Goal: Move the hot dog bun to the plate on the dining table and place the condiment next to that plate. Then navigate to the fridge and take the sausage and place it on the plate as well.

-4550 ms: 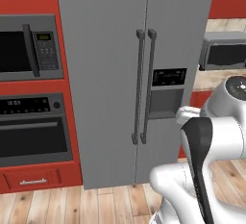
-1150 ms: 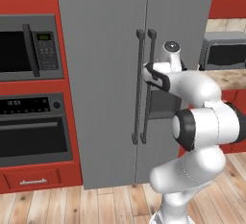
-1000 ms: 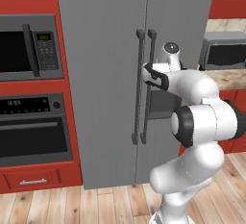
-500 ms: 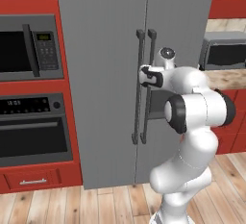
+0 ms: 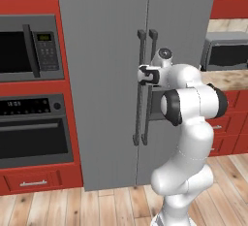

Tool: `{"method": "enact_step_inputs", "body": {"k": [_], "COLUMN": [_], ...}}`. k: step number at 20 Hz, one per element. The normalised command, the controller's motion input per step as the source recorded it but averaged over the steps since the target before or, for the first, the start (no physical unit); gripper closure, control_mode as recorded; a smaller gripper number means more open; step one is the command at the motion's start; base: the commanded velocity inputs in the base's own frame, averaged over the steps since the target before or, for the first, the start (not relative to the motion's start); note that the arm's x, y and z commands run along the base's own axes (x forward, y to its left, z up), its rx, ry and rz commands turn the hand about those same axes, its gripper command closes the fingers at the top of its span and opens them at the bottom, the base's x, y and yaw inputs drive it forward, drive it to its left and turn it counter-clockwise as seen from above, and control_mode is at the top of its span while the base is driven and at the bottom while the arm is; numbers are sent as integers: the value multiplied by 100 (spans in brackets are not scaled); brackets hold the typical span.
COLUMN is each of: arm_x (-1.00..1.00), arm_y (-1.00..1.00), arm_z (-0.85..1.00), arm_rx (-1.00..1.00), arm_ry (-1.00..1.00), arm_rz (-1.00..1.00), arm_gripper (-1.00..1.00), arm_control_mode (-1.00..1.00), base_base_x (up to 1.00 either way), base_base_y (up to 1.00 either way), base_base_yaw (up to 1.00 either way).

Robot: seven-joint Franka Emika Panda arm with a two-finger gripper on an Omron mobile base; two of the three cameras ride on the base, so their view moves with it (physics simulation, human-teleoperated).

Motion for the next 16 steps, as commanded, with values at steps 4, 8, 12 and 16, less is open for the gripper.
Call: {"method": "enact_step_inputs", "body": {"k": [4, 8, 12, 16], "arm_x": [35, 36, 29, 35], "arm_y": [0, 0, 0, 0], "arm_z": [-12, -17, -23, -23], "arm_rx": [0, 0, 0, 0], "arm_ry": [0, -1, -6, -6], "arm_rz": [2, 3, 3, 1], "arm_gripper": [-100, -100, -100, -100], "arm_control_mode": [-100, -100, -100, -100], "base_base_x": [0, 0, 0, 0], "base_base_y": [0, 0, 0, 0], "base_base_yaw": [0, 0, 0, 0]}}
